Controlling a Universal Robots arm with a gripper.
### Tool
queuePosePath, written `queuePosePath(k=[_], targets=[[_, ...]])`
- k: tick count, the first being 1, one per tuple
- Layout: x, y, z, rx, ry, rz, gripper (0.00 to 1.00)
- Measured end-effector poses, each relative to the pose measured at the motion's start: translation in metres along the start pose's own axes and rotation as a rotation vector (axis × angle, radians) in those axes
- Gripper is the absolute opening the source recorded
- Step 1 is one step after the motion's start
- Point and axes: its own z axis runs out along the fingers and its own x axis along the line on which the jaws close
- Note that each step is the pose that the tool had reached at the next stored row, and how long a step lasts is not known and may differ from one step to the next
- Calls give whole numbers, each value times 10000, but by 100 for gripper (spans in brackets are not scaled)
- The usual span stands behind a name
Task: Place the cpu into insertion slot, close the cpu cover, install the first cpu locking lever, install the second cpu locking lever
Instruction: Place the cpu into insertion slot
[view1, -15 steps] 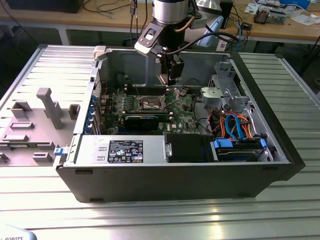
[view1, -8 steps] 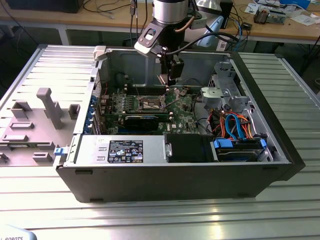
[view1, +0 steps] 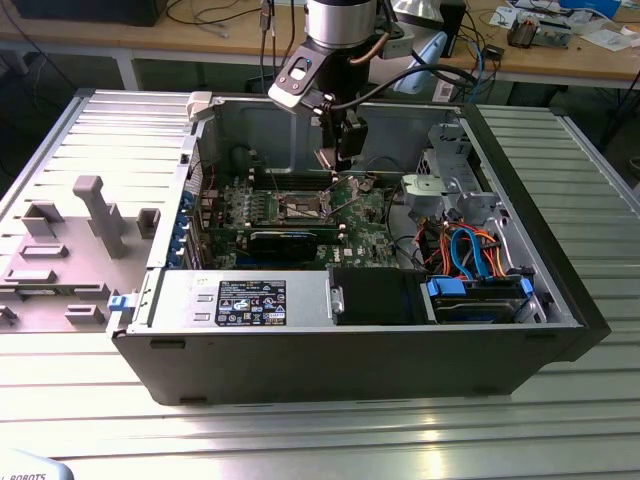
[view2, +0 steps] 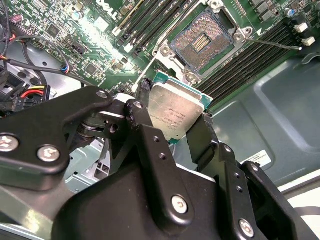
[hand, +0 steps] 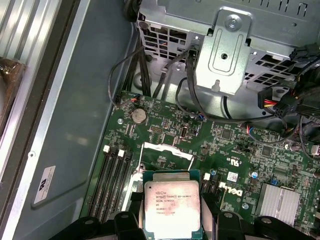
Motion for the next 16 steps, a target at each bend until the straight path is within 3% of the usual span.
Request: queuePosePath(k=[16], targets=[[0,0,4,-2,-5,70,54]])
